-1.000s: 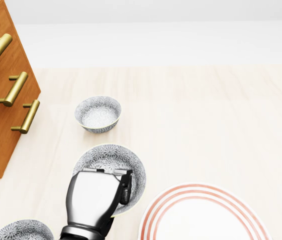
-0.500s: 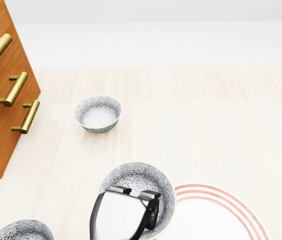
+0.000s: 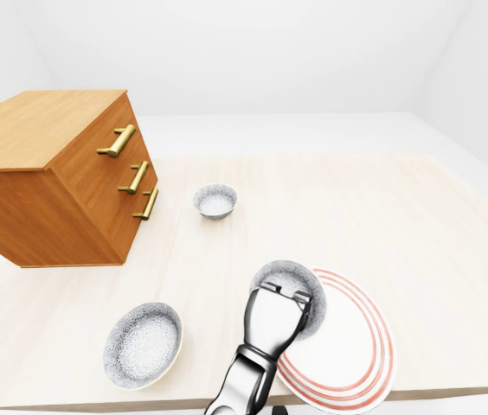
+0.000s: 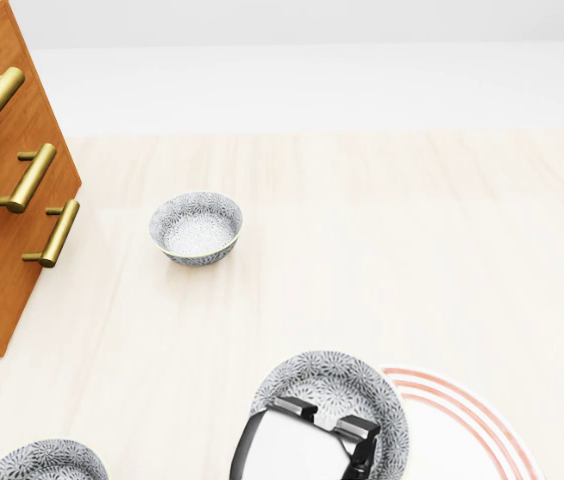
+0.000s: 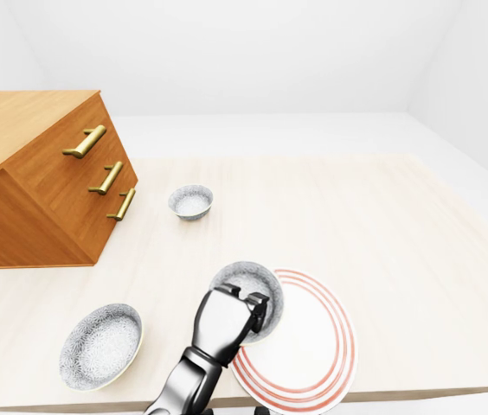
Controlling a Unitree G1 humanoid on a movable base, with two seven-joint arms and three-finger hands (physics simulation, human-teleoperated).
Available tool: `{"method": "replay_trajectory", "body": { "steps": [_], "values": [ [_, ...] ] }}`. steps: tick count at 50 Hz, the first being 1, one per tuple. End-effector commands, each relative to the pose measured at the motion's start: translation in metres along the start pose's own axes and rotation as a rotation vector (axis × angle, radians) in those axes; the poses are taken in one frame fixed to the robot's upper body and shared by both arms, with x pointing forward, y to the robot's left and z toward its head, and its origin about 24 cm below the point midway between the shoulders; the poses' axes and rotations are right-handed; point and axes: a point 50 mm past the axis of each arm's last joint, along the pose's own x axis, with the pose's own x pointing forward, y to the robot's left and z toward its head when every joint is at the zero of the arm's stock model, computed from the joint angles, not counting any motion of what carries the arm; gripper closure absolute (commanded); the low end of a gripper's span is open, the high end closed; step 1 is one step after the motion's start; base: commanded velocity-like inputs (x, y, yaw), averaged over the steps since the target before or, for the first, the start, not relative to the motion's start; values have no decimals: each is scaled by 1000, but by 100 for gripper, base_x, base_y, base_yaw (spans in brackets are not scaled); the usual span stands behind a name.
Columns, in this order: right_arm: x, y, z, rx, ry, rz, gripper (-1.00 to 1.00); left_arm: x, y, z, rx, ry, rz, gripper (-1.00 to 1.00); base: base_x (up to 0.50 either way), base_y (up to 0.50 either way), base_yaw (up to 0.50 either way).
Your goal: Put the bowl in the middle on the plate.
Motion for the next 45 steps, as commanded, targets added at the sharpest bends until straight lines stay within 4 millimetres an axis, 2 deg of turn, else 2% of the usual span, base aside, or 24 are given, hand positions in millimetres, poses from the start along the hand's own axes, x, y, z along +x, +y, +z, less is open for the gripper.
{"method": "replay_trajectory", "body": {
  "steps": [1,11,26,45],
  "values": [
    [0,0,1,2,-3,0,-100,1,-4,17,5,-62,26,100,0,0,0],
    [1,0,2,7,-9,-4,-100,10,-13,18,12,-63,6,100,0,0,0],
    [0,-1,-1,8,4,-4,-100,11,-21,25,2,-75,-10,100,0,0,0],
    [1,-2,1,10,-5,-4,-100,3,-32,37,-106,-89,-51,100,0,0,0]
  ]
}}
